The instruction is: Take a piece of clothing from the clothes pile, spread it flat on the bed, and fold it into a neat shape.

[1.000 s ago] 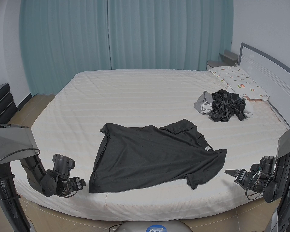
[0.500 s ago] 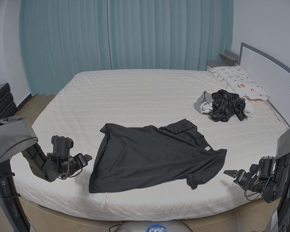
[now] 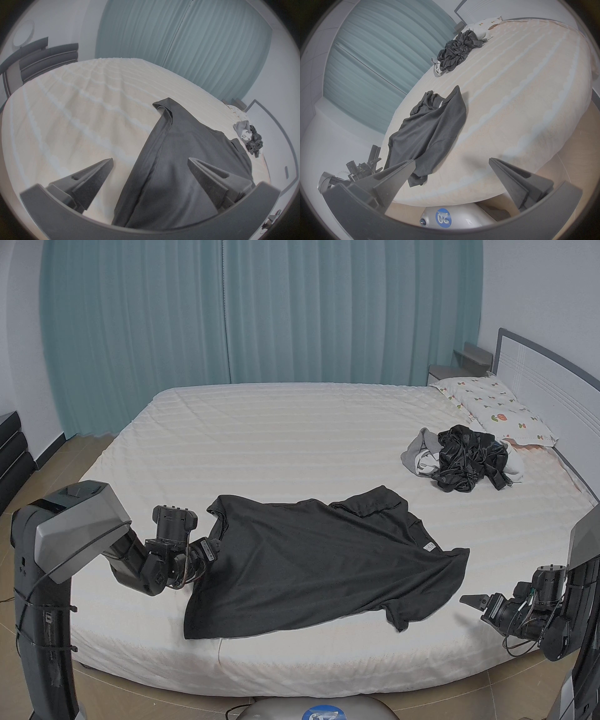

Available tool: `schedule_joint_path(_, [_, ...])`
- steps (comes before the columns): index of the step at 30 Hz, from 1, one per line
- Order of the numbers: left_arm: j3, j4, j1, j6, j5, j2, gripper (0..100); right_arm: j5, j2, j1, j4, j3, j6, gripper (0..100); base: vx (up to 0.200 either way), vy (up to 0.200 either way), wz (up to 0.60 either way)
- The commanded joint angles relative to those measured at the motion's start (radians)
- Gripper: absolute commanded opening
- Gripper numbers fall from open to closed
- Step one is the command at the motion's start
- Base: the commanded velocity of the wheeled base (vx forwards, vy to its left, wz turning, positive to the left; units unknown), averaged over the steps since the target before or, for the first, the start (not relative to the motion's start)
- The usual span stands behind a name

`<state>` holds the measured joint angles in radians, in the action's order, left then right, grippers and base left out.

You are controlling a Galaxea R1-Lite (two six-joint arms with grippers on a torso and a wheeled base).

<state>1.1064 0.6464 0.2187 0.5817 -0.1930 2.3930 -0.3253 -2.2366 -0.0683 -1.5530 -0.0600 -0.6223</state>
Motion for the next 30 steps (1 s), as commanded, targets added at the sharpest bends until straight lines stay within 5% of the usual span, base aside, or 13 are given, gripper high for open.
schedule_joint_path(1, [0.130,-0.036,0.013,-0.046,-0.065,0.135,100,0.003,-0.008,-0.001,-0.012,-0.003,0.001,100,0.000,0.000,0.00])
schedule_joint_path(13, [0.164,-0.028,-0.045,-0.152,-0.134,0.170,100,0.003,-0.008,-0.002,-0.012,-0.006,0.001,100,0.000,0.000,0.00])
schedule_joint_path(30, [0.135,-0.031,-0.174,-0.131,-0.135,0.120,100,0.003,-0.008,-0.004,-0.012,-0.003,0.001,100,0.000,0.000,0.00])
